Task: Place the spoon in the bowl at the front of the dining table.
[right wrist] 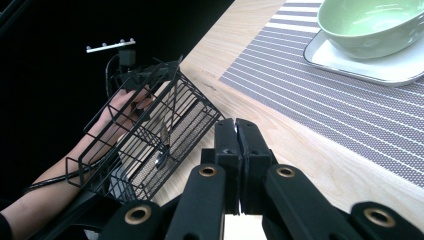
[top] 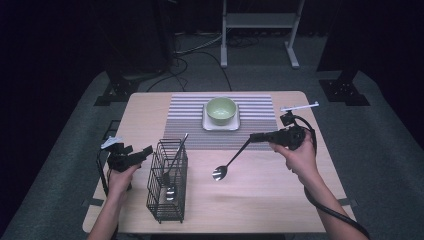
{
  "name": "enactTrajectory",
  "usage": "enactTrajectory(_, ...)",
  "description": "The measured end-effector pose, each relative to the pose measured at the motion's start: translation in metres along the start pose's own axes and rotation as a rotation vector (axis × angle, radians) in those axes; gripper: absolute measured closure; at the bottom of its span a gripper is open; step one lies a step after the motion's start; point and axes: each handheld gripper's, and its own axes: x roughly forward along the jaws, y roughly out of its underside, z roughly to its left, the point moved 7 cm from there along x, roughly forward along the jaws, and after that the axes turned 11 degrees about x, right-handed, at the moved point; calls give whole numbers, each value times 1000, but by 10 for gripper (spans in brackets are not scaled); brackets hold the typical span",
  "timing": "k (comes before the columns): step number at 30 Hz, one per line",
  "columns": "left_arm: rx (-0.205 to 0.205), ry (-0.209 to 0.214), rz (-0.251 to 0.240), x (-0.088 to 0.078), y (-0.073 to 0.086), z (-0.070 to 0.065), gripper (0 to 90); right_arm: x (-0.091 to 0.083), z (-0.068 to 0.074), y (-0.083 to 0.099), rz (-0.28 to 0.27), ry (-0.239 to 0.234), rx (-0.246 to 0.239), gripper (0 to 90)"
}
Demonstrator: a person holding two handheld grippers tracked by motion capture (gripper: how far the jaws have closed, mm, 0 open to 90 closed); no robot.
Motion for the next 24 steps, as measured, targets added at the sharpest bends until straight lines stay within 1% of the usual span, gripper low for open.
enactTrajectory(24, 3, 0, 1, 0, 0, 0, 0, 4, -12, -8, -23, 19, 21, 889)
